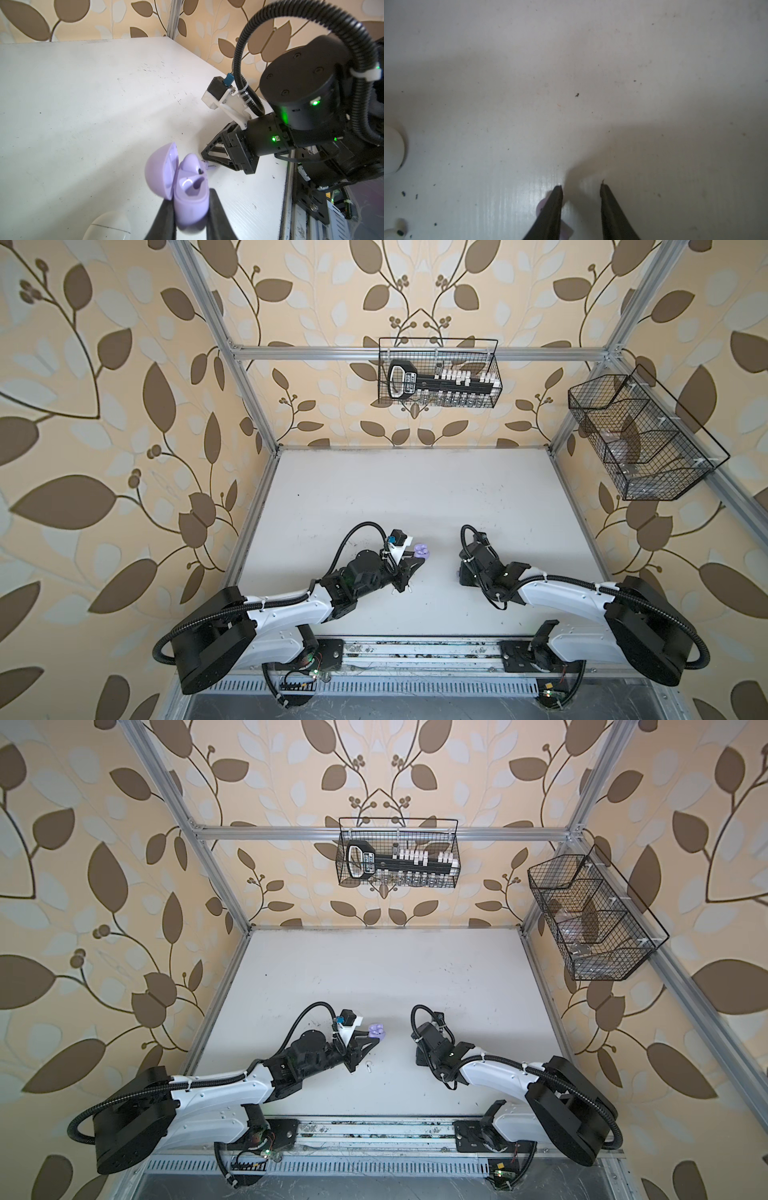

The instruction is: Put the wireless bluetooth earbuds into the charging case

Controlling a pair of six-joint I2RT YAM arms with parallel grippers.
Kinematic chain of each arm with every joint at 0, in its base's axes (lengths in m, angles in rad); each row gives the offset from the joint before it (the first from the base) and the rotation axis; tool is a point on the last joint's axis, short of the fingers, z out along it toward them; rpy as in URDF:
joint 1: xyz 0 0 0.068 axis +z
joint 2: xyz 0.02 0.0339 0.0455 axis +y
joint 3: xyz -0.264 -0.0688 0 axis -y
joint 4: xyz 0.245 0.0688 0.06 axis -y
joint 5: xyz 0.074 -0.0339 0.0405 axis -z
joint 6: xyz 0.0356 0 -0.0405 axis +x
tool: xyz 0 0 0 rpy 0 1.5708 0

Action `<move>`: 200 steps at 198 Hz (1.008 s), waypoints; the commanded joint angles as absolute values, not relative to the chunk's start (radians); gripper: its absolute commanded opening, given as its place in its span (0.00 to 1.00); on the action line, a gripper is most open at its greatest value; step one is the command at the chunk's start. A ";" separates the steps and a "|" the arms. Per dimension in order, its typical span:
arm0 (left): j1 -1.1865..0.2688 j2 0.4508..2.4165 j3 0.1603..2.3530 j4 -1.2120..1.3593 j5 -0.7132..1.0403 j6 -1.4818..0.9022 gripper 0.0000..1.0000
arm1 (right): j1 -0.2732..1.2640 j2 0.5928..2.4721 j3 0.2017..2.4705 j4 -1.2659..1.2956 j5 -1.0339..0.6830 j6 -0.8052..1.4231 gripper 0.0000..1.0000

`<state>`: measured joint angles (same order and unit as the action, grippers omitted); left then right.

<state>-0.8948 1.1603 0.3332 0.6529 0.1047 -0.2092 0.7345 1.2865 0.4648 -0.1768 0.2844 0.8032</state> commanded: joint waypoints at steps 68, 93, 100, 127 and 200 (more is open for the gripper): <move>-0.884 1.161 0.353 0.686 0.126 -0.207 0.04 | 0.758 1.126 0.430 -0.204 0.109 0.824 0.33; -0.884 1.164 0.354 0.687 0.129 -0.208 0.04 | 0.717 1.119 0.410 -0.190 0.095 0.801 0.34; -0.884 1.164 0.353 0.687 0.129 -0.207 0.04 | 0.707 1.121 0.404 -0.177 0.084 0.792 0.35; -0.884 1.163 0.353 0.686 0.127 -0.206 0.04 | 0.698 1.152 0.399 -0.134 0.041 0.765 0.36; -0.883 1.160 0.353 0.681 0.121 -0.202 0.04 | 0.677 1.228 0.397 -0.058 0.009 0.749 0.37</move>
<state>-0.8948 1.1679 0.3332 0.6533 0.1059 -0.2092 0.6884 1.2087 0.4099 -0.0875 0.0254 0.7647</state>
